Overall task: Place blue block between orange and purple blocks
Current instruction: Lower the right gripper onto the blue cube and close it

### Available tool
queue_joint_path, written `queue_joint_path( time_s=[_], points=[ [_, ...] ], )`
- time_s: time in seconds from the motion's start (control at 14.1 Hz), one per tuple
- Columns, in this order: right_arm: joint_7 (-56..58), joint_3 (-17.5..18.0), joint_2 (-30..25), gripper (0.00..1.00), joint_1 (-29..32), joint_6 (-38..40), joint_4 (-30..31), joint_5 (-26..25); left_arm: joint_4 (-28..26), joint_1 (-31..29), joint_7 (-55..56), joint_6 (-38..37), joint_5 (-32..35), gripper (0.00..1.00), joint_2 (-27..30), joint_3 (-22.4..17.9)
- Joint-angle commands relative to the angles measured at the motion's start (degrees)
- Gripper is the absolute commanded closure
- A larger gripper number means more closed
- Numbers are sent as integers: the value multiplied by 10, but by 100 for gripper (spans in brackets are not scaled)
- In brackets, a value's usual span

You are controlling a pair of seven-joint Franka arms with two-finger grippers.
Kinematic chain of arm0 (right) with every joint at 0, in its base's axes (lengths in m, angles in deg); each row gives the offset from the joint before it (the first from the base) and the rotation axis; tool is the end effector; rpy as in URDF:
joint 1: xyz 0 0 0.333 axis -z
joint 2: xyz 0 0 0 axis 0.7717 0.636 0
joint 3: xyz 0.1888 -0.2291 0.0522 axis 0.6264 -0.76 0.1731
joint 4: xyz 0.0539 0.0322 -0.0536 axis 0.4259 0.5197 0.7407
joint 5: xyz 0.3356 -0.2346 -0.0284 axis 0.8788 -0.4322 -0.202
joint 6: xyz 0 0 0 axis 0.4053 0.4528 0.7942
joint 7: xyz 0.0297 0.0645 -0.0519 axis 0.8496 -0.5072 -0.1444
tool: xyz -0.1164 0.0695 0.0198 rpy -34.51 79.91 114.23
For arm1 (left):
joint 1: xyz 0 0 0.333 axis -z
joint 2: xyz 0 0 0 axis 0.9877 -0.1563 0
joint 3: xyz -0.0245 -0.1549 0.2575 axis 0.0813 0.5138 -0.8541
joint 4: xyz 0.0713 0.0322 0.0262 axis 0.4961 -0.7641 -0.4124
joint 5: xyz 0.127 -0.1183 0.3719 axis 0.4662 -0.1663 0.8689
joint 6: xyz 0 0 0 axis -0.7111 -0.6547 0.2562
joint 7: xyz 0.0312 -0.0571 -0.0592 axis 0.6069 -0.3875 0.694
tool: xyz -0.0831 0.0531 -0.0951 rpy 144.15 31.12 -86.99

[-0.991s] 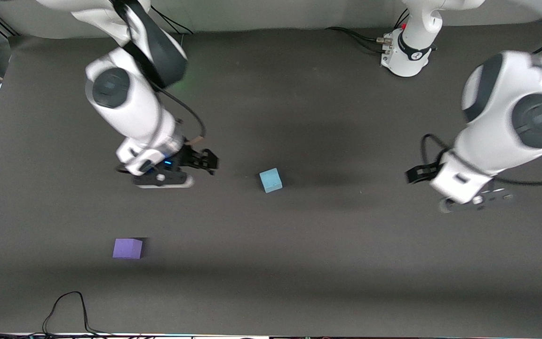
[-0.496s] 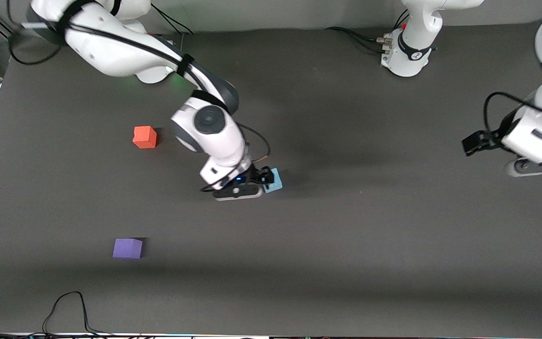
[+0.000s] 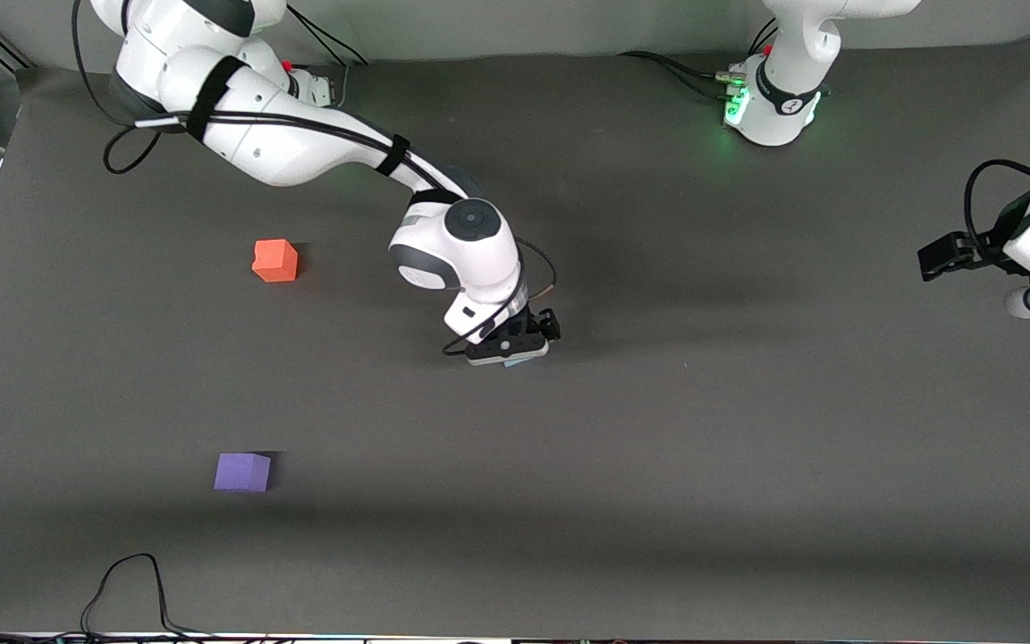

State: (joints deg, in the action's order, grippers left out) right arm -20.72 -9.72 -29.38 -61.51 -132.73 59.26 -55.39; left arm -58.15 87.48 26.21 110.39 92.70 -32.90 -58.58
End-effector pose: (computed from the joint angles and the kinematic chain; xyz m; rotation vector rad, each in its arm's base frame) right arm 0.5121 0.4995 0.1576 -3.0223 -0.1120 -0.3200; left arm 0.5751 0.0078 0.5172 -3.0439 -0.0570 0.1367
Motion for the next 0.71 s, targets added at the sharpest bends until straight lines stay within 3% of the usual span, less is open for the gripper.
queue_joint_path(
  time_s=[0.0,0.14,0.28,0.35,0.42,0.64],
  points=[
    [-62,5,8,0,5,-10,9,-24,-17,17,-14,9,1,0,14,-13],
    [-86,5,9,4,5,-28,23,-24,-15,17,-17,6,0,0,14,-12],
    [-73,5,6,49,6,-28,26,-25,-3,18,-34,-1,-1,0,9,-11],
    [-70,5,2,61,12,-25,24,-25,-2,18,-34,-3,-1,0,7,-11],
    [-62,6,-1,68,20,-21,24,-24,-1,17,-35,-4,-1,0,5,-11],
    [-42,28,-29,68,45,24,28,-9,-1,18,-34,-6,-2,0,6,-10]
  ],
)
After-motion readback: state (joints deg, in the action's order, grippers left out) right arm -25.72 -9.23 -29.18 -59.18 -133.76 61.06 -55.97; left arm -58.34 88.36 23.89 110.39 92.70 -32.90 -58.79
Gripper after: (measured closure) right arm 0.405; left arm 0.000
